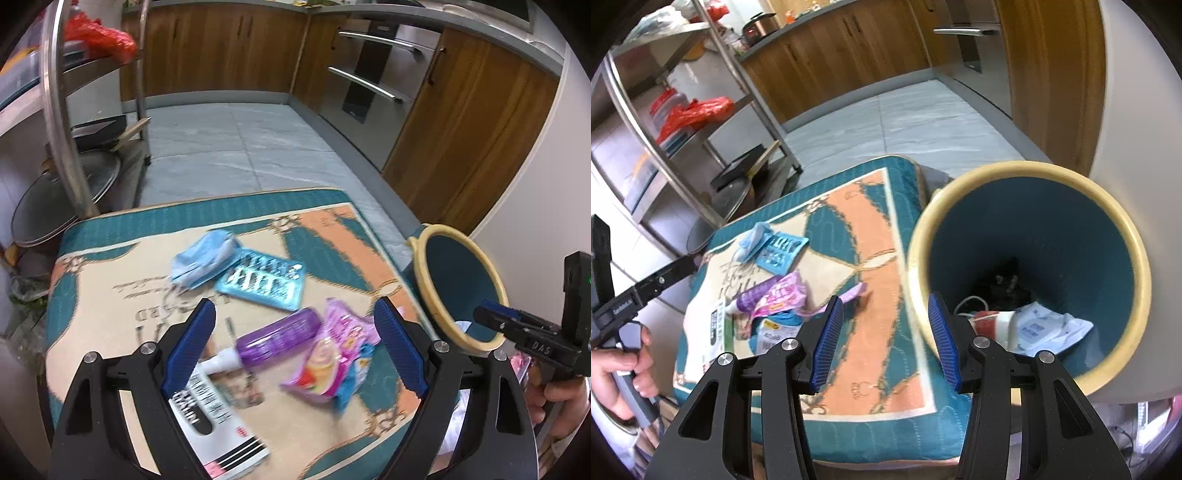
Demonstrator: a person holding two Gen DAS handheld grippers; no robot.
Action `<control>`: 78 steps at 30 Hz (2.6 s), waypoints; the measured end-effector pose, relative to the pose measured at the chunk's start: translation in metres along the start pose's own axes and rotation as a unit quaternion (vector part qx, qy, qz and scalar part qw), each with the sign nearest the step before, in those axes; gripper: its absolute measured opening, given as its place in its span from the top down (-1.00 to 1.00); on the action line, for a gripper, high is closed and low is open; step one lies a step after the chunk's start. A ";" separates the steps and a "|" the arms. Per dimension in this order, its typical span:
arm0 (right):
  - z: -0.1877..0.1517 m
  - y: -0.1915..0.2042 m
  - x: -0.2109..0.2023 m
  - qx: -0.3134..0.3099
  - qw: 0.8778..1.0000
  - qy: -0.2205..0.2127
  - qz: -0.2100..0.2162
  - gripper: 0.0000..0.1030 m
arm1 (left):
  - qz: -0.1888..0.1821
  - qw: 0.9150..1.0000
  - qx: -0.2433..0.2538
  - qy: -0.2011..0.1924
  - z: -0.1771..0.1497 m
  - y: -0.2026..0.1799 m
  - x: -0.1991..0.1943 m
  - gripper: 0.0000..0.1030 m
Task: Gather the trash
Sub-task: 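Move both open tools back over the stool toward the remaining trash, then grasp the blue barcode bag with the right tool while the left tool grasps the COLTALIN box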
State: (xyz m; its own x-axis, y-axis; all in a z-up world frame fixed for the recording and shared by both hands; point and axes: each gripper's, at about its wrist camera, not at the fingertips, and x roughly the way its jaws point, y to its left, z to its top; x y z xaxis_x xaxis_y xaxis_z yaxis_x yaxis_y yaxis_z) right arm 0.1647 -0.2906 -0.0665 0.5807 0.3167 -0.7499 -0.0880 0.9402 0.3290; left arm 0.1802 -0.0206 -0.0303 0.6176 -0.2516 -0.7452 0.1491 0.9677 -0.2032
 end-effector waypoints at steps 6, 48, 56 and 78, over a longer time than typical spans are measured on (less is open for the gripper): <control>-0.002 0.019 0.005 -0.014 1.000 0.005 0.010 0.03 | 0.022 1.000 -0.014 0.013 -0.016 0.026 -0.006 -0.67; -0.037 0.112 0.090 -0.070 0.989 0.126 0.045 0.03 | 0.065 0.985 -0.065 0.149 -0.086 0.076 0.043 -0.65; -0.043 0.118 0.088 -0.103 0.985 0.124 0.059 0.34 | 0.069 0.985 -0.075 0.143 -0.081 0.083 0.034 -0.34; -0.025 0.077 0.042 -0.056 0.993 0.068 0.076 0.36 | 0.064 0.983 -0.106 0.139 -0.078 0.086 0.033 -0.46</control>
State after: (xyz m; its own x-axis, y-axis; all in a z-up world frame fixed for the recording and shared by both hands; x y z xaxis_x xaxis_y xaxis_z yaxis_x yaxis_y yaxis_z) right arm 0.1623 -0.2021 -0.0876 0.4402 0.4622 -0.7698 -0.2598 0.8862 0.3835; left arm 0.1527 0.0529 -0.1215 0.3812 -0.1512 -0.9120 -0.0980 0.9744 -0.2025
